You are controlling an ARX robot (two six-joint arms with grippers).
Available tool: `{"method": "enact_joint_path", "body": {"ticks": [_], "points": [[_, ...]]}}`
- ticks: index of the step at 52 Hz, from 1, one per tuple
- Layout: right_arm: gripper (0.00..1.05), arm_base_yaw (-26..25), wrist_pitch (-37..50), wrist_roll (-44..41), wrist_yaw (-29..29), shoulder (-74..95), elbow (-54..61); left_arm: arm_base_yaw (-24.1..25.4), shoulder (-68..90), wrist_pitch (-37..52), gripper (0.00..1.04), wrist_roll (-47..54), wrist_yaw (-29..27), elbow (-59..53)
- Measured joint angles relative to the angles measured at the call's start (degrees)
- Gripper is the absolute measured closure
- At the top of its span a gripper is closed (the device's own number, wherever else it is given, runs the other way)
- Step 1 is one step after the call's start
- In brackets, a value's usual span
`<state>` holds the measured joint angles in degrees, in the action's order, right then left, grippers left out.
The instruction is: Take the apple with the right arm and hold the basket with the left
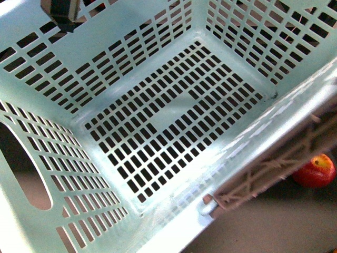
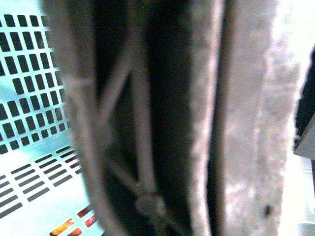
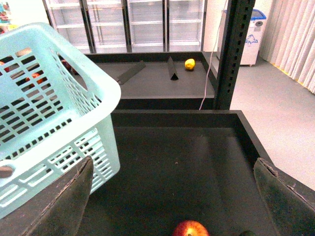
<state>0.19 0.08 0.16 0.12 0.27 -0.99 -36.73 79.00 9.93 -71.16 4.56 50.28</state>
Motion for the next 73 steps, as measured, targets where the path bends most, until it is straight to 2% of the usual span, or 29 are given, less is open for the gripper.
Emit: {"method": "enact_joint_path", "body": {"ticks": [9, 32, 34, 37, 38, 42, 52, 57, 65, 67, 73], "points": [[0.09, 0.00, 0.00, 0.00, 0.00, 0.00, 0.00, -3.13, -0.59, -1.62, 0.90, 0.15, -1.22, 0.63], [0.09, 0.00, 0.00, 0.00, 0.00, 0.00, 0.00, -3.43, -1.03, -1.81, 0.90, 1.44, -2.58, 0.70], [0.09, 0.74, -2.05, 0.79, 2.45, 1.03, -0.55, -3.43, -1.03, -1.81, 0.90, 1.44, -2.56, 0.70], [0.09, 2.73, -14.75, 4.20, 13.55, 9.09, -5.68, -3.45, -1.03, -1.84, 0.90, 1.44, -2.64, 0.70], [0.09, 2.54, -16.98, 4.74, 15.12, 11.30, -6.51, -3.45, -1.03, -1.84, 0.90, 1.44, -2.64, 0.72], [0.09, 0.07, -19.02, 5.42, 14.99, 16.15, -7.02, -3.50, -1.07, -1.84, 0.90, 1.46, -2.60, 0.81], [0.09, -10.73, -9.97, 2.16, 7.61, 25.05, -7.02, -3.56, -1.14, -1.84, 0.90, 1.49, -2.49, 0.81], [0.09, -14.62, -0.11, -0.68, 4.11, 36.54, -7.06, -3.56, -1.14, -1.84, 0.90, 1.46, -2.47, 0.81], [0.09, -16.28, 14.29, -4.96, 3.21, 54.18, -8.17, -3.56, -1.14, -1.84, 0.90, 1.49, -2.62, 0.81], [0.09, -16.44, 21.79, -7.74, 3.30, 63.78, -9.64, -3.56, -1.11, -1.84, 0.90, 1.49, -2.60, 0.81], [0.09, -15.76, 33.40, -10.62, 2.64, 82.53, -14.19, -3.56, -1.14, -1.84, 0.90, 1.49, -2.62, 0.81]]}}
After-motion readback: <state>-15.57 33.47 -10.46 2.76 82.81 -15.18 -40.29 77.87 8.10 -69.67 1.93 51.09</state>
